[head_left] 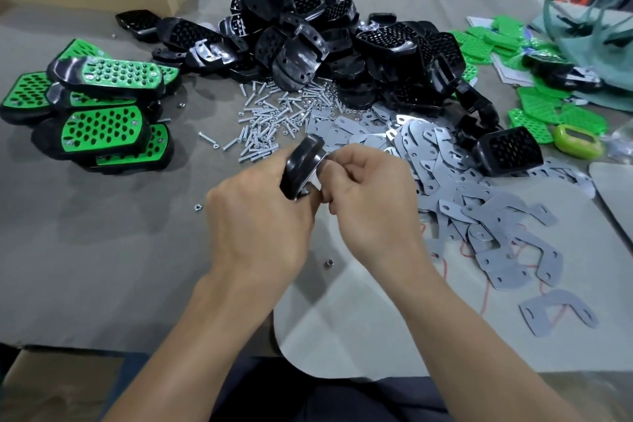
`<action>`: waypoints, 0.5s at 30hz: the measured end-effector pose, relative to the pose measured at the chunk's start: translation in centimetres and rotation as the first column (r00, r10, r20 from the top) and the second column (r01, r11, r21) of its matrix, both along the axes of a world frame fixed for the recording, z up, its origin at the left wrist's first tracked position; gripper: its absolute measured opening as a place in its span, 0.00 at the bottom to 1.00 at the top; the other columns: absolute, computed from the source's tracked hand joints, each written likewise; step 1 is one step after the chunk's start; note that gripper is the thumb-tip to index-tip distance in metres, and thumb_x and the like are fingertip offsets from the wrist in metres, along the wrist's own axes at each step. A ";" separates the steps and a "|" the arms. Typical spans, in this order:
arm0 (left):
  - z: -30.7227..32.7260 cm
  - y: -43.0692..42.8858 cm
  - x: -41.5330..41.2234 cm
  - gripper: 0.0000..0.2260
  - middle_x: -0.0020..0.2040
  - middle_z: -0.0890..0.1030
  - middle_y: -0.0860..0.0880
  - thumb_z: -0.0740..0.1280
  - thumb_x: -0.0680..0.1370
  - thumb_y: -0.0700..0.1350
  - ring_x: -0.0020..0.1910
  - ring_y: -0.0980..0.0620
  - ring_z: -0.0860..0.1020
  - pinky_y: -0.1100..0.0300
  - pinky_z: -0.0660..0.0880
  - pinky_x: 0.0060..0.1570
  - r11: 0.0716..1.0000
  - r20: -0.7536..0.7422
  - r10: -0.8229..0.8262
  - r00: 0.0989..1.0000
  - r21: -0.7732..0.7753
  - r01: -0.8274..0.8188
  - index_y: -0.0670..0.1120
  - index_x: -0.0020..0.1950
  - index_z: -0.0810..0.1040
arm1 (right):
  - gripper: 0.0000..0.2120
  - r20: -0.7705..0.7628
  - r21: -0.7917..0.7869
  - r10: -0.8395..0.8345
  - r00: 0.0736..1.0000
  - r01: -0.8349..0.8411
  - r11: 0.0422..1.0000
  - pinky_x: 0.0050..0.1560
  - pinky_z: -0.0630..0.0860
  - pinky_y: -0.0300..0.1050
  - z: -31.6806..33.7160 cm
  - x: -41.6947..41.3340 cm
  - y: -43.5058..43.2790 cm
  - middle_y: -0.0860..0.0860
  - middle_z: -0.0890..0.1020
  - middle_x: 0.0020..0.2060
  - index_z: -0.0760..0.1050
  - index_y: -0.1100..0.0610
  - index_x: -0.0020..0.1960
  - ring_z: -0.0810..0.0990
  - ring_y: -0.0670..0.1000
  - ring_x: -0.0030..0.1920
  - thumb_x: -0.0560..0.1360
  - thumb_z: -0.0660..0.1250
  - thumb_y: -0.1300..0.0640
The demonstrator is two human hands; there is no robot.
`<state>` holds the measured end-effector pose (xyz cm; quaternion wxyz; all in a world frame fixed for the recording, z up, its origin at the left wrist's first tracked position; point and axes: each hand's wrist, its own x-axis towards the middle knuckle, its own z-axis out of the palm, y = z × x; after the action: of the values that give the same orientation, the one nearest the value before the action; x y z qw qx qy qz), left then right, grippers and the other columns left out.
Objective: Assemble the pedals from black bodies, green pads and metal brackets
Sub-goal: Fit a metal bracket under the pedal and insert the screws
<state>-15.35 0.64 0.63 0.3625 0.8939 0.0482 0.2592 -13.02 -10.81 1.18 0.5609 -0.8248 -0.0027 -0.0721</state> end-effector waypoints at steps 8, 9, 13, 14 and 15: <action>0.2 -0.6 0.5 0.15 0.24 0.64 0.53 0.77 0.65 0.39 0.39 0.47 0.64 0.55 0.56 0.34 0.986 0.079 -0.022 0.997 0.167 0.009 0.57 0.37 0.75 | 0.14 -0.222 0.446 0.044 0.974 0.062 0.893 0.30 0.58 0.45 0.4 0.6 -0.5 0.55 0.66 0.23 0.71 0.63 0.30 0.60 0.51 0.25 0.75 0.63 0.69; 0.0 -0.5 0.5 0.12 0.24 0.68 0.51 0.78 0.65 0.39 0.41 0.46 0.66 0.54 0.56 0.34 0.982 0.077 -0.020 0.997 0.189 0.005 0.51 0.41 0.80 | 0.15 -0.272 0.526 0.093 0.958 0.068 0.848 0.29 0.58 0.45 0.5 0.8 -0.7 0.55 0.66 0.22 0.73 0.62 0.30 0.59 0.51 0.24 0.74 0.63 0.70; 0.3 -0.4 0.5 0.13 0.23 0.60 0.58 0.81 0.67 0.43 0.33 0.46 0.63 0.55 0.51 0.32 0.986 0.049 -0.020 0.999 0.165 0.012 0.56 0.40 0.79 | 0.12 -0.048 0.036 -0.014 0.999 0.016 0.999 0.30 0.67 0.44 -0.2 0.6 -0.7 0.50 0.75 0.23 0.75 0.59 0.31 0.68 0.47 0.25 0.73 0.65 0.61; 0.5 -0.4 0.5 0.14 0.24 0.57 0.59 0.81 0.67 0.44 0.29 0.48 0.61 0.56 0.50 0.31 0.985 0.048 -0.024 0.999 0.169 0.015 0.57 0.39 0.77 | 0.11 0.033 -0.038 -0.032 0.999 0.033 0.999 0.30 0.67 0.41 -0.6 0.5 -0.6 0.46 0.75 0.24 0.75 0.56 0.32 0.69 0.44 0.26 0.74 0.65 0.60; 0.5 -0.5 0.5 0.14 0.24 0.55 0.59 0.81 0.67 0.44 0.27 0.47 0.62 0.56 0.49 0.31 0.983 0.060 -0.029 0.998 0.183 0.017 0.56 0.40 0.77 | 0.11 0.101 -0.065 -0.036 0.994 0.043 0.997 0.31 0.66 0.39 -0.8 0.3 -0.5 0.44 0.75 0.25 0.74 0.54 0.34 0.69 0.44 0.27 0.75 0.65 0.61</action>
<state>-14.80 0.16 1.11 0.2836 0.9153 0.0027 0.2859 -12.74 -11.27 0.38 0.5304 -0.8385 -0.0168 -0.1240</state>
